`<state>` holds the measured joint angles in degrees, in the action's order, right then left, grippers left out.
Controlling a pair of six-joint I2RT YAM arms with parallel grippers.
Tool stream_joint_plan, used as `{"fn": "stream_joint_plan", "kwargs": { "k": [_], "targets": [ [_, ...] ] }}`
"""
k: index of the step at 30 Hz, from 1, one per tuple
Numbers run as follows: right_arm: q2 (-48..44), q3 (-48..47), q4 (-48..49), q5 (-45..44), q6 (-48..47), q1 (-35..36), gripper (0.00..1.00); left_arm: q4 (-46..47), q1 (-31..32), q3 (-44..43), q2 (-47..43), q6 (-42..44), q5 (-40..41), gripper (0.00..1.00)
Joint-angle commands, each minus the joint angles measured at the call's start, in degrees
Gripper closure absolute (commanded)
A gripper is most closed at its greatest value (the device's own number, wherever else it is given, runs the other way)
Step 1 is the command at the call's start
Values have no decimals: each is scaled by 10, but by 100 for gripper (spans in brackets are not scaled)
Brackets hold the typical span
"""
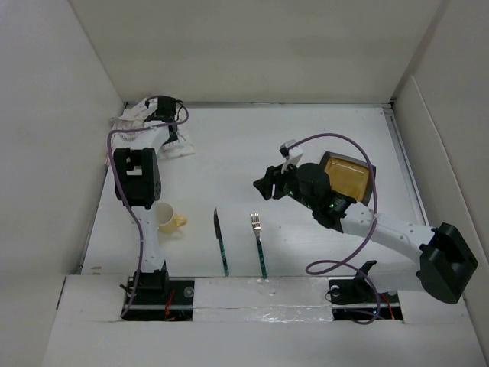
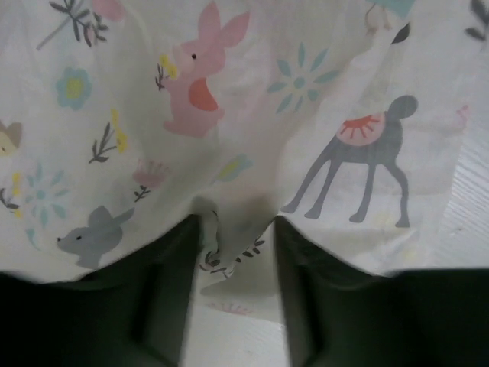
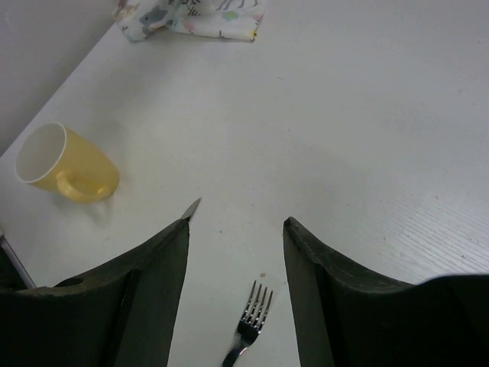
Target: Set the dinner table for one person
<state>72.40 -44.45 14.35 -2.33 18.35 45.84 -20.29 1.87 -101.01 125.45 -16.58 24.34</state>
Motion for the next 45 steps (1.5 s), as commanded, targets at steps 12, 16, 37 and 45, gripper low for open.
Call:
{"fn": "stream_joint_plan", "kwargs": {
  "k": [12,16,37,45],
  "targets": [
    [0,-38,-3,-42,-22,11,65,10,45,-27,-135,-45,-178,100],
    [-2,-50,-42,-87,-25,11,74,42,78,15,-207,-68,-207,100],
    [122,-144,-80,-103,19,-96,19,9,254,-240,39,-77,-251,51],
    [168,-114,-35,-61,27,-108,100,81,252,-114,-106,-61,-134,1]
  ]
}}
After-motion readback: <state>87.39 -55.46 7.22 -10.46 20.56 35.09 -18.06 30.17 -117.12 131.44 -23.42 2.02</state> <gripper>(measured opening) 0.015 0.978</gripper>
